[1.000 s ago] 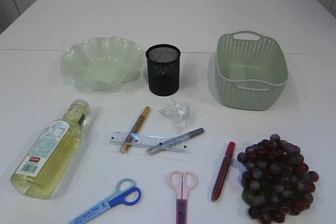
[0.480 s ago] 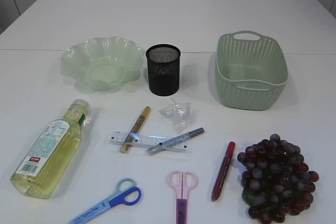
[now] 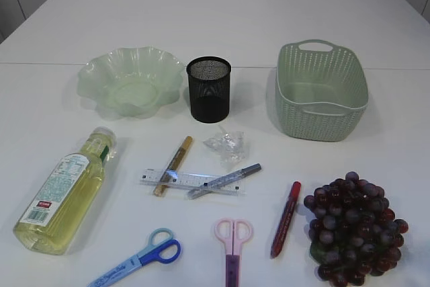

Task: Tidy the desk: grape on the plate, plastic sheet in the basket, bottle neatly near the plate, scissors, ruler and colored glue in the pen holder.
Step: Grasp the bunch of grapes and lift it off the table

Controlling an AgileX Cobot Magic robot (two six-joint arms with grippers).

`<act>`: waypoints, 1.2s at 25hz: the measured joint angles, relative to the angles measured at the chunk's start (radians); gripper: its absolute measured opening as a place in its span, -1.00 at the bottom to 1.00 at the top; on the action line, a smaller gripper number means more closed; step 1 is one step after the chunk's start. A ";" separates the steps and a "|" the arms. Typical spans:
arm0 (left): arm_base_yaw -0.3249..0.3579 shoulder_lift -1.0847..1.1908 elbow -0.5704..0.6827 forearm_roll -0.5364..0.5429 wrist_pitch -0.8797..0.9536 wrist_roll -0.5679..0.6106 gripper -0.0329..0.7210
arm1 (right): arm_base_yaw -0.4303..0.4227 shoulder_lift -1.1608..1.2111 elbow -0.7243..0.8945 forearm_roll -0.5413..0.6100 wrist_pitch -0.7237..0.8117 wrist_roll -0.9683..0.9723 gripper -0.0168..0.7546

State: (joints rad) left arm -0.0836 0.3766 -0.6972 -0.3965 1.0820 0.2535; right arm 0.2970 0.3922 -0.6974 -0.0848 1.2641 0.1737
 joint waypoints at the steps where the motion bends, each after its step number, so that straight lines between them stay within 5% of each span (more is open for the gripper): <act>1: 0.000 0.024 -0.004 -0.008 0.000 0.000 0.19 | 0.000 0.045 -0.019 0.011 0.000 0.019 0.40; 7: 0.000 0.131 -0.029 -0.033 -0.021 0.000 0.21 | 0.000 0.283 -0.103 0.097 -0.002 0.126 0.41; 13: 0.000 0.145 -0.029 -0.039 -0.039 0.000 0.43 | 0.000 0.512 -0.105 0.141 -0.018 0.142 0.58; 30: 0.000 0.145 -0.029 -0.069 -0.045 0.000 0.47 | 0.000 0.978 -0.108 0.153 -0.341 0.142 0.59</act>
State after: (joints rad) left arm -0.0836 0.5211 -0.7265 -0.4651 1.0365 0.2535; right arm 0.2970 1.3702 -0.8050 0.0677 0.9227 0.3154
